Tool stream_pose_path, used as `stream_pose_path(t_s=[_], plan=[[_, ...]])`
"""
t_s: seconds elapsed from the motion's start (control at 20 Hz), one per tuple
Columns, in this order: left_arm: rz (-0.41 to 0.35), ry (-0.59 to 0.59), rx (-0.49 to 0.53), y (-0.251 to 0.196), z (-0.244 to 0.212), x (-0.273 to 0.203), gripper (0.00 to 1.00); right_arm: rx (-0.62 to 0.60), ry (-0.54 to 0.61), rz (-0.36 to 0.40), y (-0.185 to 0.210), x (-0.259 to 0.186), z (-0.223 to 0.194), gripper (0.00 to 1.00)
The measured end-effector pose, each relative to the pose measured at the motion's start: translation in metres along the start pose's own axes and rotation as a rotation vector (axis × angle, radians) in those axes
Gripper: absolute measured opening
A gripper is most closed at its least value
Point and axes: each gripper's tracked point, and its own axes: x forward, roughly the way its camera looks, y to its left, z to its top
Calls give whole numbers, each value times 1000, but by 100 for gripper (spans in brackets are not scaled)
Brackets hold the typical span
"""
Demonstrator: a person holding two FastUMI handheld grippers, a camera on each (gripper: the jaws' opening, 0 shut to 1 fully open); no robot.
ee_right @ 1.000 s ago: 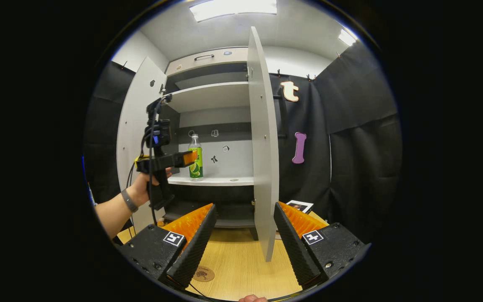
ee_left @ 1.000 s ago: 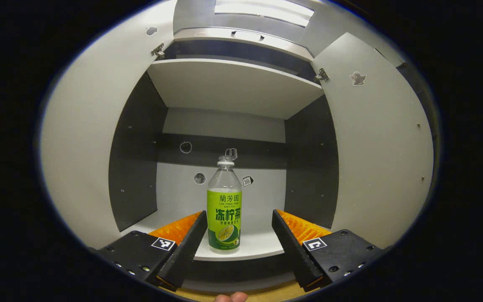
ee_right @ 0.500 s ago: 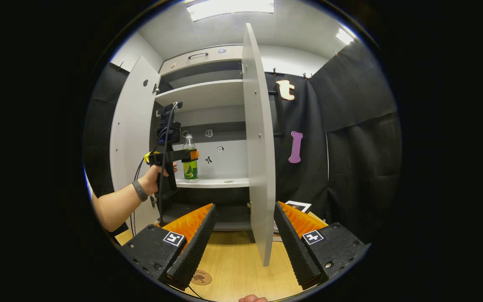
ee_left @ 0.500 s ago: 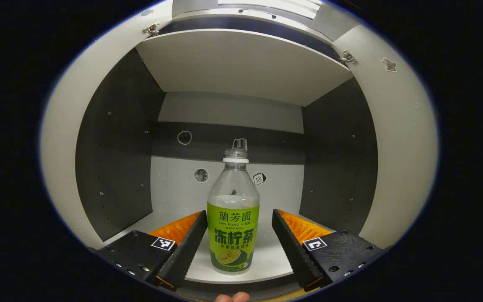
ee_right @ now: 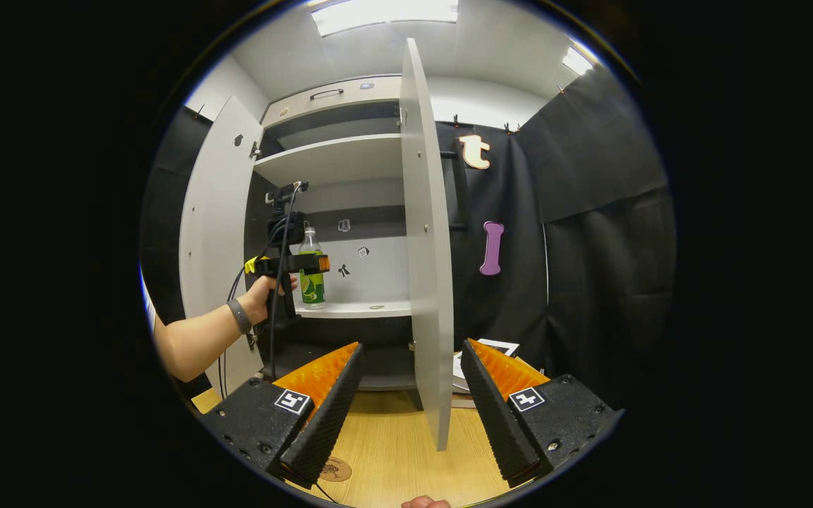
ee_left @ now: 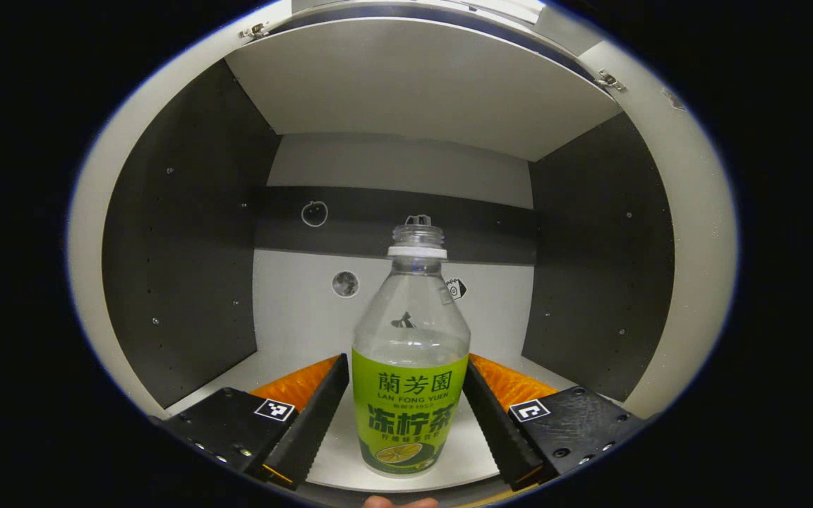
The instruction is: Grasp the bottle in the cabinet with the left hand and place it on the coaster, then close the right door with the right hand and the left door with the left hand.
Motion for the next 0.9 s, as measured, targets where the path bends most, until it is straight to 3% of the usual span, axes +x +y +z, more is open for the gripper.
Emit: stream_pose_path(t_s=[0.1, 0.2, 0.35, 0.5, 0.9], plan=[[0, -2, 5, 0, 1, 1, 93, 1, -1, -1, -1, 0, 1, 84], [6, -3, 12, 2, 0, 5, 78, 5, -3, -1, -3, 0, 1, 84], [-9, -10, -2, 0, 4, -1, 80, 2, -1, 0, -2, -1, 0, 84], [-19, -33, -3, -1, 14, -12, 72, 0, -2, 2, -3, -3, 1, 84], [-69, -45, 19, -10, 28, -92, 68, 8, 1, 45, 11, -8, -1, 84]])
